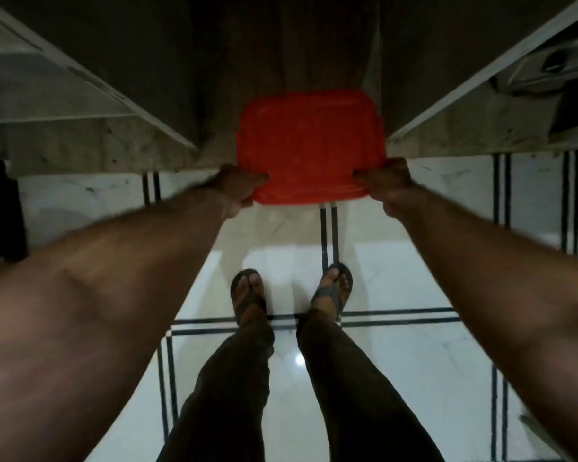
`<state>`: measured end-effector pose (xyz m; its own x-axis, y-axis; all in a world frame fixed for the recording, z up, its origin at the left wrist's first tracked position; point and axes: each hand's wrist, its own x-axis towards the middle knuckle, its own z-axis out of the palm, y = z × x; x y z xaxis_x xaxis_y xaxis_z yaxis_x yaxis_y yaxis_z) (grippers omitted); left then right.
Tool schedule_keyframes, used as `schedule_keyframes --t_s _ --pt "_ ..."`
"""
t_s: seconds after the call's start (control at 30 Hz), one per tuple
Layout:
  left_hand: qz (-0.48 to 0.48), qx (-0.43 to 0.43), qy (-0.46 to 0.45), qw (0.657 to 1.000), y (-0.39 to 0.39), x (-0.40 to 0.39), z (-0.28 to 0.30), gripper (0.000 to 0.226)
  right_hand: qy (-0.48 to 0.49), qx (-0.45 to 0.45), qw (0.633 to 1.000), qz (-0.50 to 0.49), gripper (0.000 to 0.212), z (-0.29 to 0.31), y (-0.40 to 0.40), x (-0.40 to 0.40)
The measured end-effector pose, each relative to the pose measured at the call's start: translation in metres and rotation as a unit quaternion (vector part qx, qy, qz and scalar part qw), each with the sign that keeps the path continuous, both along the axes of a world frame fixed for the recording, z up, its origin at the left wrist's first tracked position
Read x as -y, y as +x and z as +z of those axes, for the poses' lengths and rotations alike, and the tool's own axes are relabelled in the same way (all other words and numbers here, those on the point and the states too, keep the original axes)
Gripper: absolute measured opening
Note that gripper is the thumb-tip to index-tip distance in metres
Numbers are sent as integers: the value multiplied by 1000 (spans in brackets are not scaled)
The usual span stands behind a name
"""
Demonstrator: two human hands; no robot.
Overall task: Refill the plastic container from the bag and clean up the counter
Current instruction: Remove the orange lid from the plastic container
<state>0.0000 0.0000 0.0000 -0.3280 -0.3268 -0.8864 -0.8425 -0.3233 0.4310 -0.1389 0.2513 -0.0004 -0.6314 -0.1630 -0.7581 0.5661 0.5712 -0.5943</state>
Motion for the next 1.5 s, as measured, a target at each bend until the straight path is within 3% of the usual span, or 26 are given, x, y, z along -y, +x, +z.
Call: schedule_keyframes --t_s 0.03,0.13,0.23,0.27,0.37,0.43,0.53,0.67,0.8,0.97,1.03,1.1,1.23,1.37,1.5 --pt "1 6 15 1000 19 -5 22 51 14 2 1000 -16 79 18 14 -9" --pt "-15 2 44 999 69 -14 96 38 48 21 998 -38 58 79 50 -37" --pt "-14 -10 22 1000 99 -22 178 46 71 28 996 -55 94 149 69 -54" --pt "-26 -13 5 1000 108 -24 205 52 68 28 996 -56 97 176 72 -57" --pt "-49 -31 -16 998 128 -28 278 77 57 35 996 -56 67 254 79 -65" --pt "-55 -51 -12 997 134 -32 323 79 64 18 996 -61 69 301 81 -73" --pt "-66 -96 -37 992 132 -39 390 77 69 -27 997 -19 82 362 73 -87" --pt "-40 -142 -50 988 116 -42 478 79 65 -96 992 56 80 456 47 -93" --pt "-73 -205 -52 975 92 -36 574 83 7 -126 988 85 95 544 1 -99" --pt "-49 -314 -78 945 61 -21 675 55 -84 -174 977 92 89 661 -33 -79" --pt "-29 -348 -120 930 47 -10 703 61 -124 -214 965 93 72 700 -41 -67" --pt "-7 -373 -168 913 32 3 723 51 -134 -261 951 99 64 724 -55 -50" --pt "23 -392 -243 887 -8 28 734 53 -94 -329 937 66 78 731 -99 -3" --pt "62 -372 -276 884 -61 59 715 61 -24 -356 932 59 96 716 -141 46" --pt "81 -337 -257 902 -115 100 684 65 10 -349 936 47 80 691 -176 85"
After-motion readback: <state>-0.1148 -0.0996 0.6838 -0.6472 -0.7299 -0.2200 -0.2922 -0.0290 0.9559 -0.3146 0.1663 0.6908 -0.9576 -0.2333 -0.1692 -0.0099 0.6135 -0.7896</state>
